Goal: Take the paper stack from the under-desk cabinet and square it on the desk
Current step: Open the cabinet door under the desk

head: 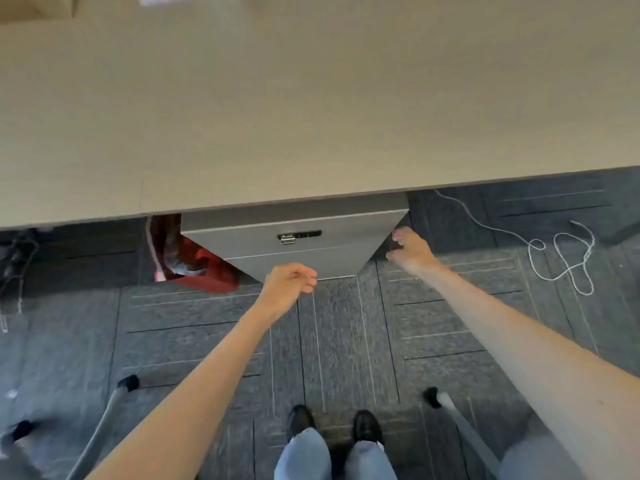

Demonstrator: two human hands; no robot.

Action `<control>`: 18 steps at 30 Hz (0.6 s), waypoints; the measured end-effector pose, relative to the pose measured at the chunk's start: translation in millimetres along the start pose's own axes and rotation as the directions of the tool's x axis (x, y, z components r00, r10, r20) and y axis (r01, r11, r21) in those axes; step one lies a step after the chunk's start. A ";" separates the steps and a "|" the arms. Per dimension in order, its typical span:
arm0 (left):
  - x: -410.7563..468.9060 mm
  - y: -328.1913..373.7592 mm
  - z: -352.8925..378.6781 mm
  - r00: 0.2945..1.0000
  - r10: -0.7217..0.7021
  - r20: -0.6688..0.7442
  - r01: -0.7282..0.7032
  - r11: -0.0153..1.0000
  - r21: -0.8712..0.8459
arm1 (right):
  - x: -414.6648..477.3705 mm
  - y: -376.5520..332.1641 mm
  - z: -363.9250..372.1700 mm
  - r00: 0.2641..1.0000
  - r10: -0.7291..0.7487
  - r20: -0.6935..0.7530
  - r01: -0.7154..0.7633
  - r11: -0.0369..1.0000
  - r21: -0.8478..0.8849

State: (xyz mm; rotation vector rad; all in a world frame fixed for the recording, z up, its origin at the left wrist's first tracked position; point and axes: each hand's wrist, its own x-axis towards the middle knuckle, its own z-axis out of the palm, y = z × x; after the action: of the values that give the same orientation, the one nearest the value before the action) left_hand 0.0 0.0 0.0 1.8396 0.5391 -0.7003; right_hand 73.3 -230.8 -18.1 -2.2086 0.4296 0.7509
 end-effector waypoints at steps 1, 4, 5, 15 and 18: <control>6.7 -6.5 0.0 1.000 0.016 -0.009 -0.016 1.000 -0.012 | 10.0 1.3 5.4 0.999 -0.041 0.014 0.042 0.999 -0.019; 27.9 -28.3 -1.5 0.998 -0.003 -0.065 0.002 1.000 -0.016 | 32.5 6.5 15.9 0.997 -0.076 0.034 0.076 0.997 -0.005; 33.3 -35.8 -1.4 0.996 -0.009 -0.085 0.007 1.000 -0.029 | 40.3 11.4 20.7 0.996 -0.085 0.019 0.085 0.996 0.003; 51.8 -54.3 9.3 0.947 -0.260 -0.187 0.188 0.925 -0.331 | 42.4 53.5 36.5 0.973 -0.224 -0.063 0.217 0.971 -0.101; 63.3 -44.8 16.7 0.935 -0.325 -0.144 0.223 0.850 -0.478 | 22.2 66.5 36.4 0.980 -0.198 0.019 0.198 0.968 -0.156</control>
State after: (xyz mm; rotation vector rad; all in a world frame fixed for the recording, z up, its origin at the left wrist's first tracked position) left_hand 13.2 2.7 -78.2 1.4114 1.0408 -0.5009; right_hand 42.7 -249.3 -88.5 -2.3544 0.1482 0.7001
